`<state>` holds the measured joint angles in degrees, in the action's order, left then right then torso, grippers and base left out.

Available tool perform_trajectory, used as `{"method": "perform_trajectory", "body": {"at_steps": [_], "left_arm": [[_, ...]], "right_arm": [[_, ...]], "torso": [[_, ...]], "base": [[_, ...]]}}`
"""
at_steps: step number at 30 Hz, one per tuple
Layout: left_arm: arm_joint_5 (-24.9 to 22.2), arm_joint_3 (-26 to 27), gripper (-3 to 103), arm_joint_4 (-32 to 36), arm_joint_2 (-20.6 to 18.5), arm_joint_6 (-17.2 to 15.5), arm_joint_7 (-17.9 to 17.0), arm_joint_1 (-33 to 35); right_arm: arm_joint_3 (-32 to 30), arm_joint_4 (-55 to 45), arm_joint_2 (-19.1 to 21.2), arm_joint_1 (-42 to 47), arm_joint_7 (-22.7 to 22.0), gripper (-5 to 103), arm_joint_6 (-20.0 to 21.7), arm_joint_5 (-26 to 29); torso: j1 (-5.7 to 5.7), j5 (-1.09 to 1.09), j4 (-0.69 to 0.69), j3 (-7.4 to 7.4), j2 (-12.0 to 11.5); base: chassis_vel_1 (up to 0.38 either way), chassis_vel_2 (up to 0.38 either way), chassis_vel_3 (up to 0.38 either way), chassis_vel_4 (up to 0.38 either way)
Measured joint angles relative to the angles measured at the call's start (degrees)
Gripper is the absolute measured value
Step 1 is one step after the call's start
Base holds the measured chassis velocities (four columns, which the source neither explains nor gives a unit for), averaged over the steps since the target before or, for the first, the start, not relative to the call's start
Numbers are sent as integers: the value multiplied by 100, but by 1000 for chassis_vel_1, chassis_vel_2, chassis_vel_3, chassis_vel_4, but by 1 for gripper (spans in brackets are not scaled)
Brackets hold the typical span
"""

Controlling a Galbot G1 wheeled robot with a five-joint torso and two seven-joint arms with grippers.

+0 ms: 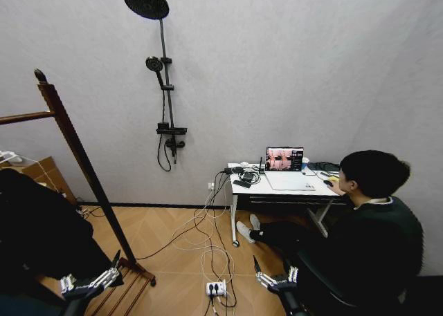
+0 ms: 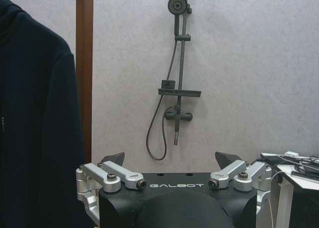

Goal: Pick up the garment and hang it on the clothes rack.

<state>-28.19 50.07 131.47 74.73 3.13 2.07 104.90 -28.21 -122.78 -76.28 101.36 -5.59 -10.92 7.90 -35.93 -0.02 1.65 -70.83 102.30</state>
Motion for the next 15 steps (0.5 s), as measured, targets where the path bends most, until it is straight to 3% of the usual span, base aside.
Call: {"method": "perform_trajectory", "body": {"at_steps": [15], "left_arm": [[0, -1, 100, 0, 0, 0, 1, 0]], "right_arm": [[-2, 0, 1, 0, 0, 100, 0, 0]], "torso": [[0, 3, 2, 0, 0]], "base": [[-68, -68, -57, -52]]}}
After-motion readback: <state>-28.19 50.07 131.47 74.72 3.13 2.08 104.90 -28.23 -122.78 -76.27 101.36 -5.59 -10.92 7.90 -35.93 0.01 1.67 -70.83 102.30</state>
